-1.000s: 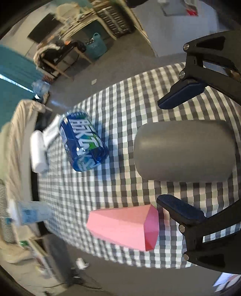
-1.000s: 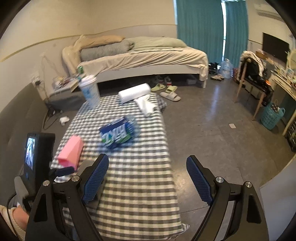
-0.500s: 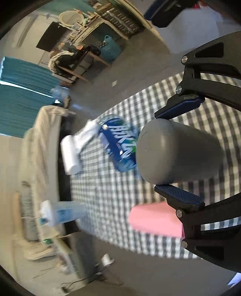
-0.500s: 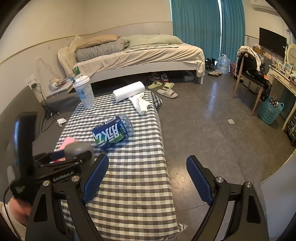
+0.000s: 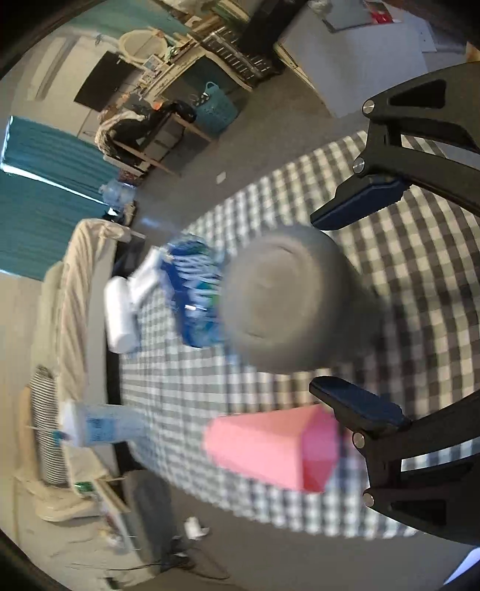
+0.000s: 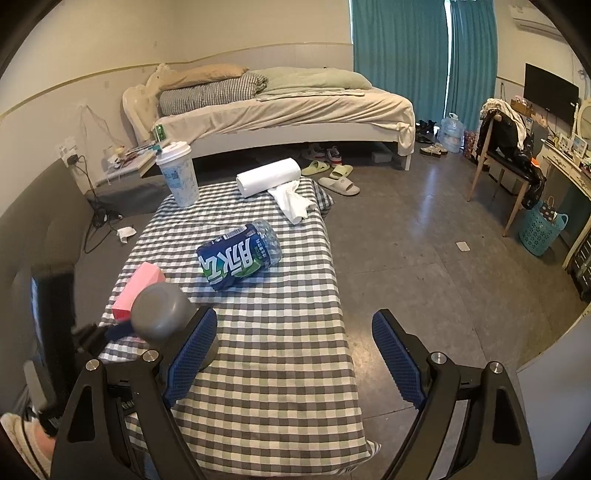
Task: Flip cup upside down
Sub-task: 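Rotate the gray cup in the left tool so its closed bottom faces up, then lower the gray cup rim-down onto the table and open the left tool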
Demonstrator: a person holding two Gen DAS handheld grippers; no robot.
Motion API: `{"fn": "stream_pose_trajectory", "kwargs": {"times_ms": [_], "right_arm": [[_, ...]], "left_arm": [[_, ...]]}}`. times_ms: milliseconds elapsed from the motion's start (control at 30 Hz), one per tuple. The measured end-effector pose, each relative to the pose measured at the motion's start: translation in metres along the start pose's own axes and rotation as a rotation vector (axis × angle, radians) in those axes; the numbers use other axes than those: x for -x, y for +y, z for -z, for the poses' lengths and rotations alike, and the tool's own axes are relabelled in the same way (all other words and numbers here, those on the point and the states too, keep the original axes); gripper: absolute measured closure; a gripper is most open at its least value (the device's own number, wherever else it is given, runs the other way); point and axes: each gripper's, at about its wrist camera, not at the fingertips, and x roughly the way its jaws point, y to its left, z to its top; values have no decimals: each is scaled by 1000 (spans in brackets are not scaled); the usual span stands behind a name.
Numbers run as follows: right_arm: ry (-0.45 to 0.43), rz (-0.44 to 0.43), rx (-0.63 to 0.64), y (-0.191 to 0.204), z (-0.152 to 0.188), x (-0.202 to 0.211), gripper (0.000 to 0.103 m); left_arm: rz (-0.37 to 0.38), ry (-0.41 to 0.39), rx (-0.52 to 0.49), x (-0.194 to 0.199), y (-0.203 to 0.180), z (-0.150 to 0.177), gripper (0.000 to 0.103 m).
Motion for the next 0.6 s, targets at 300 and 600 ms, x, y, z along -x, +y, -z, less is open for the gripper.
{"fn": "stream_pose_trajectory", "kwargs": {"times_ms": [300, 600], "right_arm": [[33, -13, 10, 7, 3, -9, 17], [60, 2, 5, 3, 5, -19, 17]], "left_arm": [[-8, 16, -17, -27, -2, 6, 31], [-12, 0, -43, -42, -6, -10, 31]]}}
